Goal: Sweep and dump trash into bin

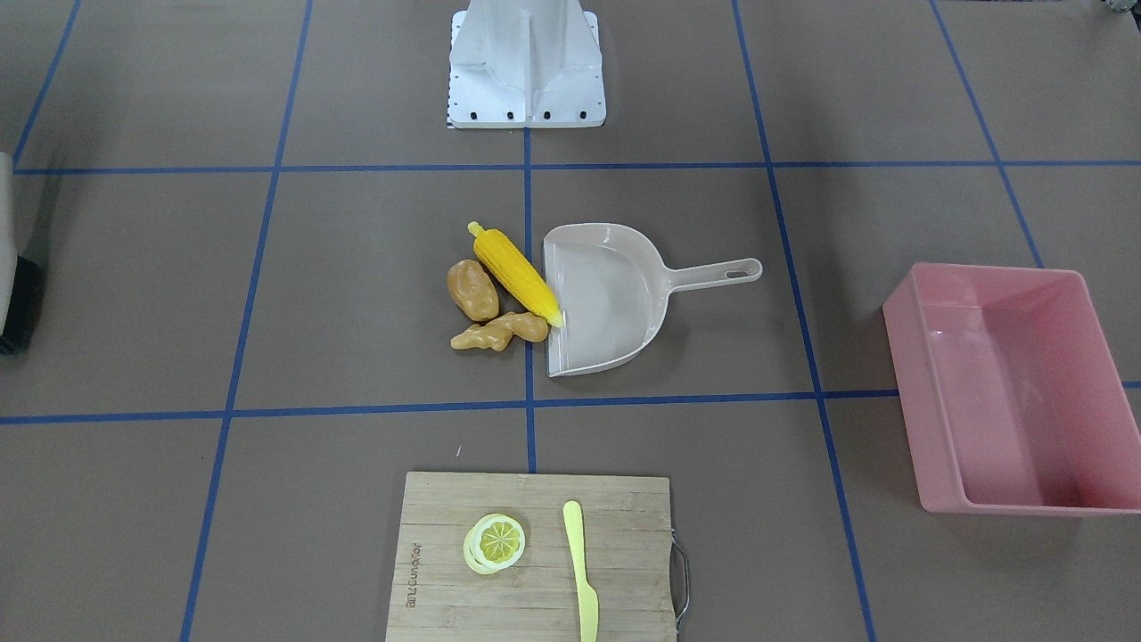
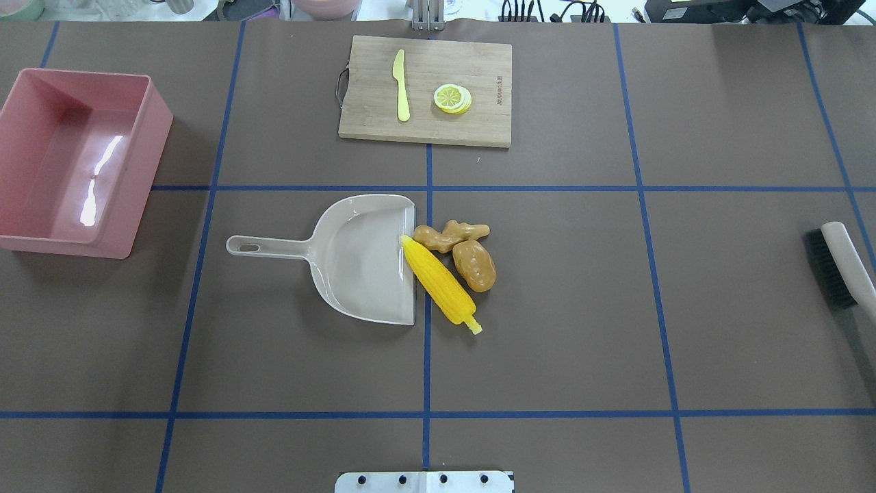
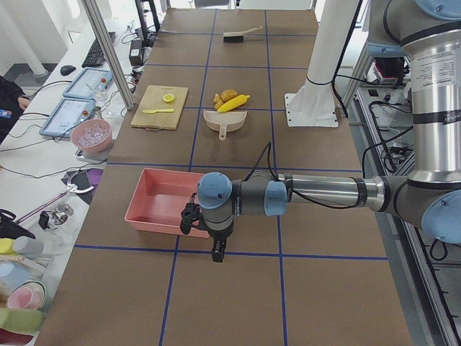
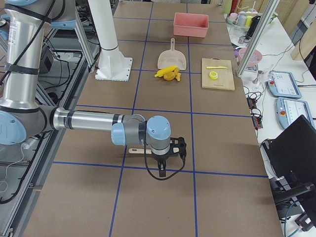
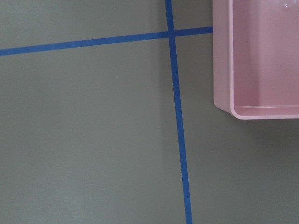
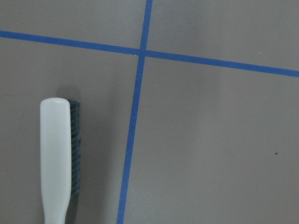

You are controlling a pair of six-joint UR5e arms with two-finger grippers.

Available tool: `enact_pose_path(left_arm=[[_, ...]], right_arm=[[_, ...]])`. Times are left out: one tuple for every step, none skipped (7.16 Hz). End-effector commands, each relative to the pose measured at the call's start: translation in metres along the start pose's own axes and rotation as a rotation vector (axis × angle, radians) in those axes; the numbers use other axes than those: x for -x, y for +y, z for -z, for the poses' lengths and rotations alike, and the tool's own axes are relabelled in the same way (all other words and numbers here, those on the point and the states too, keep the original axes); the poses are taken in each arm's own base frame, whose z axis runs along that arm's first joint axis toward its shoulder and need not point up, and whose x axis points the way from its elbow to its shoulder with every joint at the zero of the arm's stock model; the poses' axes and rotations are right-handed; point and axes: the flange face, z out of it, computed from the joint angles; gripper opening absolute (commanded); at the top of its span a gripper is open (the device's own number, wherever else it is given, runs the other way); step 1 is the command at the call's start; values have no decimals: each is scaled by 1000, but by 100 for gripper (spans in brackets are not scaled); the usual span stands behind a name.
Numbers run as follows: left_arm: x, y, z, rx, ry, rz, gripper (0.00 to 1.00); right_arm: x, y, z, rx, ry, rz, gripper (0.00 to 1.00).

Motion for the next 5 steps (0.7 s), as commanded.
enact_pose_path(left_arm=[[-3,-2,3,-6,-1,-6,99],[-6,-4,5,-11,0,-10,99],[-9,-10,10,-22,-1,-19,99],[-16,-15,14,-31,-3,-35,99],[-28,-30,21,-46,-4,-65,99]], right_arm=[[1,1,0,0,-3,-1,100],[3,0,3,-4,-4,3,100],[5,-1,5,-10,-4,8,100],[5,0,5,-9,-2,7,100],[5,0,5,-9,-4,7,100]])
